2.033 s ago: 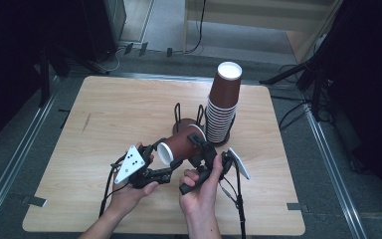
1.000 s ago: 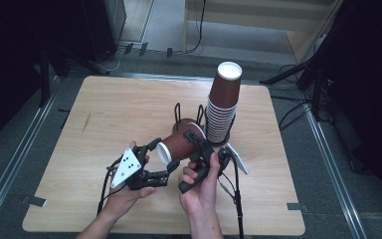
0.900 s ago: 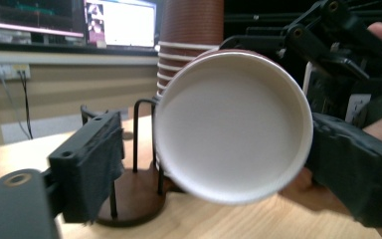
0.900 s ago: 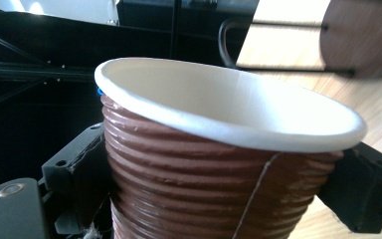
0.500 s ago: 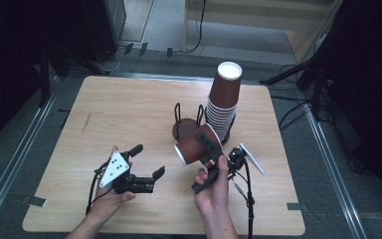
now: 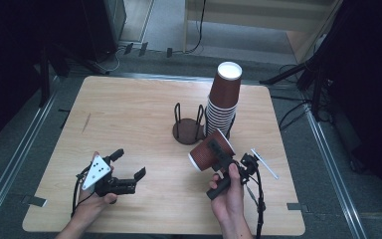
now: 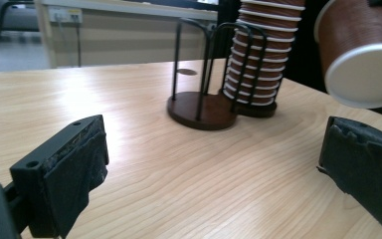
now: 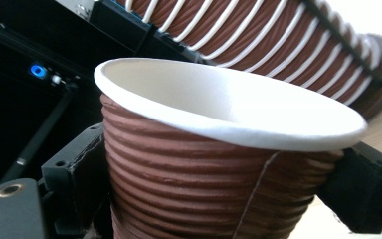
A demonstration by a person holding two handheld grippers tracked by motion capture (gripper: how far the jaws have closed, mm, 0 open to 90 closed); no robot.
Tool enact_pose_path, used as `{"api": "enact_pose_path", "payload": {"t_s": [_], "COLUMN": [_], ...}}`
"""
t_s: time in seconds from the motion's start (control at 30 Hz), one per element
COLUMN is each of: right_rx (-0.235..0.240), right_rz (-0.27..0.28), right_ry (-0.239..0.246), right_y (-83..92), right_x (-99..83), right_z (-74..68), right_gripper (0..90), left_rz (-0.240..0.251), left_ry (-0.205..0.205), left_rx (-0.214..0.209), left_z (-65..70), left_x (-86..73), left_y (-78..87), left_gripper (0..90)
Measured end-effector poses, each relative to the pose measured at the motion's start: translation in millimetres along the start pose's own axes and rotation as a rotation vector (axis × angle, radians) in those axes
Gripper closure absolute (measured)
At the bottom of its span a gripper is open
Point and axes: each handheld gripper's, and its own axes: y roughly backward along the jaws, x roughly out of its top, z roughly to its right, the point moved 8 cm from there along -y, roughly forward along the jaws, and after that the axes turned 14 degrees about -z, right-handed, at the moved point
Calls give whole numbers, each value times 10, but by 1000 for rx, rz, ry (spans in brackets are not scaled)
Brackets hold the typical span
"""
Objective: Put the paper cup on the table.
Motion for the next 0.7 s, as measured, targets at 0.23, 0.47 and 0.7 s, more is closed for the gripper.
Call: {"api": "enact_pose_path", "payload": {"t_s": [0.23,0.47,0.7], "right_rx": [-56,-138,-214], "right_rz": [22,60,96], "right_ry": [115,290,379], "right_y": [102,189,254], "right_x": [46,76,155], "right_z": [141,220,353], "right_gripper": [106,105,105], "left_rz": [-2,10,12], "left_ry": [32,58,86], "left_rx": [41,99,161], "left_z": [-241,-495,-698], "left_x": [-75,-130,-166], "left_y": [131,275,345], "left_gripper": [0,0,0]}}
